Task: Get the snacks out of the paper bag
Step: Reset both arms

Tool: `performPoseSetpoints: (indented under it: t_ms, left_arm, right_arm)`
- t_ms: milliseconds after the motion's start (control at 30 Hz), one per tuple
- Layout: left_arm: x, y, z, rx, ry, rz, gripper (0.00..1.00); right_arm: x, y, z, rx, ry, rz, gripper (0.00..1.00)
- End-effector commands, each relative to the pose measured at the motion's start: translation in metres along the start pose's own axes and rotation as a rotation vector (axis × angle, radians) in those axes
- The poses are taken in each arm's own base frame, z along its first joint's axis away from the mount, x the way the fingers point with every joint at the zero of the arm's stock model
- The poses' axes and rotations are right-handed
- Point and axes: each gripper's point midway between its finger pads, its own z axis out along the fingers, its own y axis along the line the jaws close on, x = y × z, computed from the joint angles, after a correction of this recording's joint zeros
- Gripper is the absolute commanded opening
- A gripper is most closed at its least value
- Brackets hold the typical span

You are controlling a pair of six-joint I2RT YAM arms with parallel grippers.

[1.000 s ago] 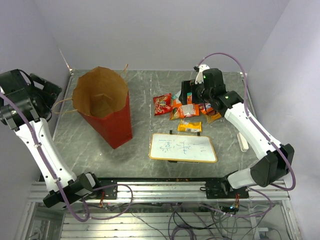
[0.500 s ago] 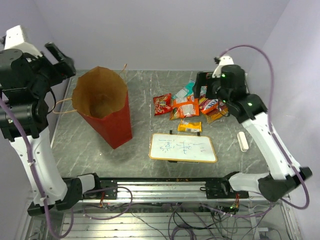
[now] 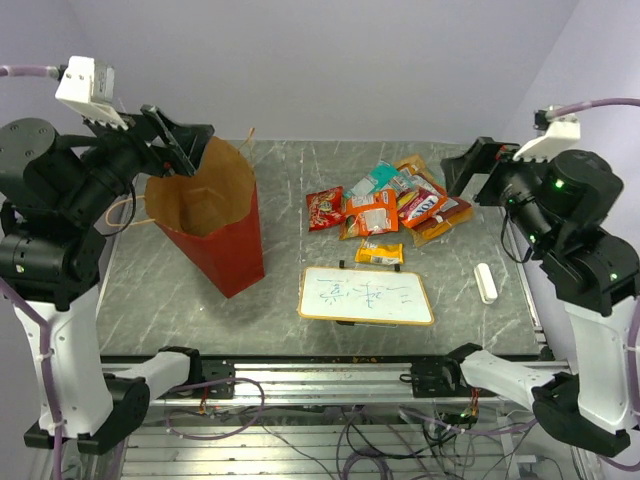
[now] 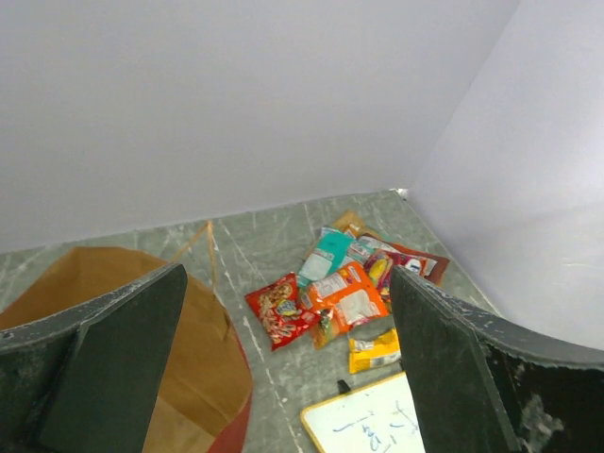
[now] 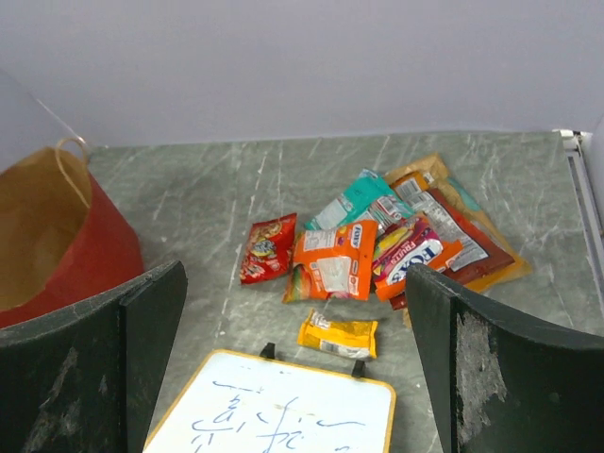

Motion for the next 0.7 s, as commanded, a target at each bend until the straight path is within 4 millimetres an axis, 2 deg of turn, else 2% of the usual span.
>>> performPoseSetpoints:
  t_ms: [0, 100, 233, 667]
  left_arm:
    - [-0.002, -0.011, -0.003, 0.047, -0.076, -0.098, 1.0]
    - [0.006, -0.011, 0.0, 0.06, -0.103, -0.173, 1.0]
    - [0.013, -0.007, 0.009, 0.046, -0.05, -0.162, 0.98]
    - [0.021, 0.003, 0.015, 0.008, -0.025, -0.158, 0.98]
  right_arm:
    - [-0.009, -0.002, -0.016, 0.003, -0.013, 0.046, 1.0]
    - [-0.015, -0.003, -0.017, 0.015, -0.033, 0.068, 1.0]
    - [-0.02, -0.004, -0.016, 0.023, -0.045, 0.062, 1.0]
    - [-0.014, -0.009, 0.0, 0.077, -0.02, 0.045, 1.0]
